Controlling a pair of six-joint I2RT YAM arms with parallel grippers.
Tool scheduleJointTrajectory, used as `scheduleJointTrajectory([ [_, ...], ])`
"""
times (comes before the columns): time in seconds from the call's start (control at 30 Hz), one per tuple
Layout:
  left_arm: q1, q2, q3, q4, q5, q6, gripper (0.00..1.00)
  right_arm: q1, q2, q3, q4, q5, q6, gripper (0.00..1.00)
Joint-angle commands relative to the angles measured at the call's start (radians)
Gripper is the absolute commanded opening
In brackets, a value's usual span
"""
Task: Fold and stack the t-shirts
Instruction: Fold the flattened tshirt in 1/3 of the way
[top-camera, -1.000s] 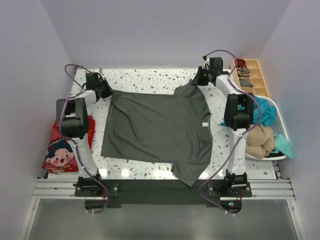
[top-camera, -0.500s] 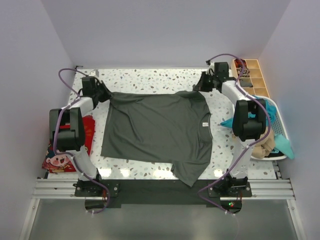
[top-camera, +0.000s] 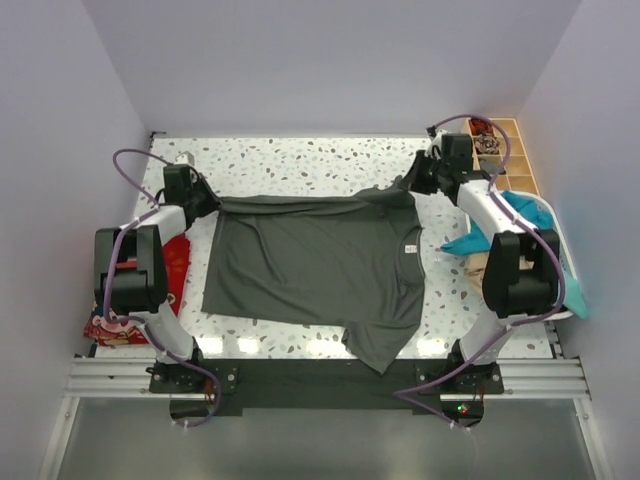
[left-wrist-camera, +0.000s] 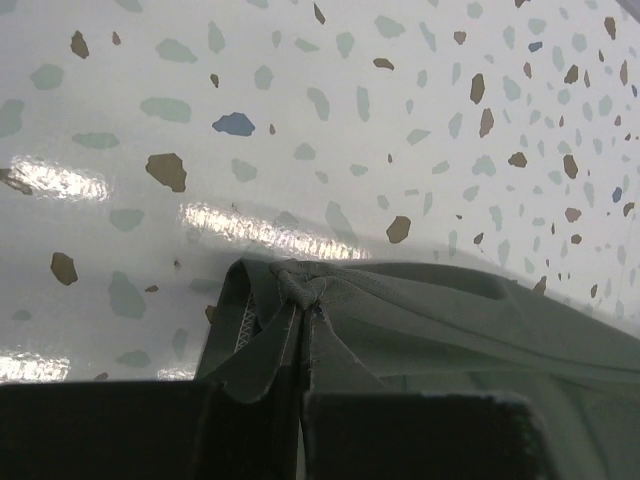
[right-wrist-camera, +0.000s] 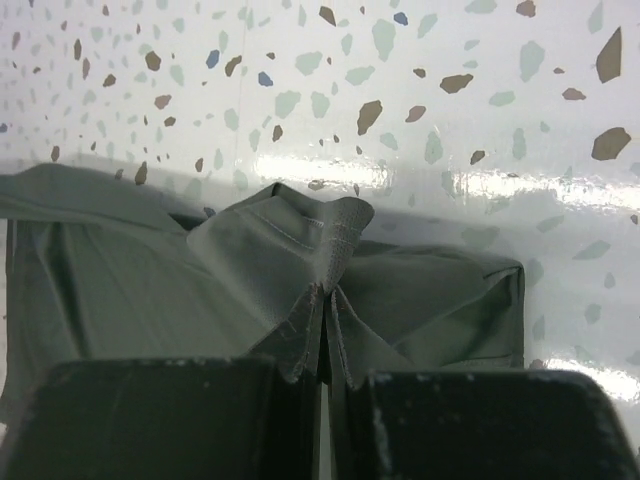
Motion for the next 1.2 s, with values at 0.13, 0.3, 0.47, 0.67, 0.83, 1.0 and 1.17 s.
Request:
scheduleJointTrajectory([
  [0.13, 0.007, -0.023, 0.032, 0.017, -0.090, 0.014, 0.00, -0.002, -0.109, -0.121, 0.020, 0.104, 0.036, 0.00],
  [0.3, 0.009, -0.040, 0.031, 0.018, -0.095, 0.006, 0.00, -0.002, -0.115, -0.151, 0.011, 0.078, 0.047, 0.00],
  [0.47, 0.009, -0.061, 0.014, 0.003, -0.124, 0.011, 0.00, -0.002, -0.159, -0.197, -0.002, 0.081, 0.047, 0.00],
  [0.67, 0.009, -0.081, -0.006, -0.009, -0.112, -0.009, 0.00, 0.001, -0.213, -0.260, -0.029, 0.071, 0.046, 0.00],
  [0.83, 0.009, -0.121, -0.067, -0.020, -0.098, -0.024, 0.00, 0.010, -0.245, -0.308, -0.057, 0.053, 0.044, 0.00],
  [1.0, 0.009, -0.164, -0.113, -0.046, -0.058, -0.029, 0.00, 0.022, -0.277, -0.353, -0.081, 0.035, 0.050, 0.00],
  [1.17, 0.007, -0.193, -0.162, -0.110, -0.052, -0.034, 0.00, 0.052, -0.308, -0.416, -0.106, 0.047, 0.050, 0.00],
])
